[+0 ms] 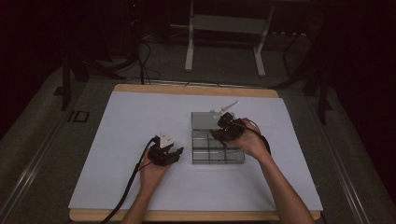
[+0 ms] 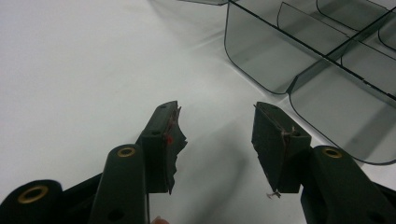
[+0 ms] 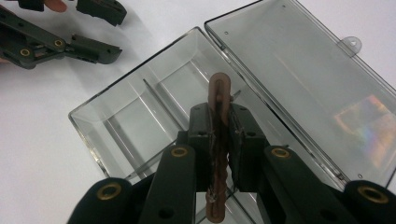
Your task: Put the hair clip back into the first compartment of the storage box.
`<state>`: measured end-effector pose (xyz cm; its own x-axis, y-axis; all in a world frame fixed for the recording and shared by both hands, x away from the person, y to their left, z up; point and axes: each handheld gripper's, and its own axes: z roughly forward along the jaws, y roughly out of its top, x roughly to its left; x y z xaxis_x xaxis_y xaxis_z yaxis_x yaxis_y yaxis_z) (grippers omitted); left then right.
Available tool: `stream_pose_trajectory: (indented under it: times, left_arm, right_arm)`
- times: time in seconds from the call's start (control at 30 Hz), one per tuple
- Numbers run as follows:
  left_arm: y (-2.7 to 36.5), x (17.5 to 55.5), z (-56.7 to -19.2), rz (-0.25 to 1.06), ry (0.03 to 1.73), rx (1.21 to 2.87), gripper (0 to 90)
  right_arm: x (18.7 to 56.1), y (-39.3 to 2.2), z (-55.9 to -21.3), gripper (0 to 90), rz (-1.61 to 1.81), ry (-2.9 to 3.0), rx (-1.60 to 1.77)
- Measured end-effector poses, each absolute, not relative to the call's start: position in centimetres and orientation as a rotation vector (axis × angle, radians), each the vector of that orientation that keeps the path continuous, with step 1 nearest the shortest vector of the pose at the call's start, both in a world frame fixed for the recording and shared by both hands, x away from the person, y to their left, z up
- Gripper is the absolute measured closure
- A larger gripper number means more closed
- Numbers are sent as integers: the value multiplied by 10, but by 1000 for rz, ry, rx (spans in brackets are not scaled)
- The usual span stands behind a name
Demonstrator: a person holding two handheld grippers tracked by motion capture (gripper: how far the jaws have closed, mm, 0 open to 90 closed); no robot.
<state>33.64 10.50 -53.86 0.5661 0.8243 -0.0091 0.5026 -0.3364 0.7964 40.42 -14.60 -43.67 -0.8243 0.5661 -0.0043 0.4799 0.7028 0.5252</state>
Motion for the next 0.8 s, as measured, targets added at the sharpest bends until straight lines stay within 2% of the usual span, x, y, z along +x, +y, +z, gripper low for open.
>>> stream_pose_trajectory:
  times: [0.8]
  left_arm:
    - [105,336,-539,516,1061,2007,518]
  right_arm:
    - [408,-131,-442,807,777,2749,846]
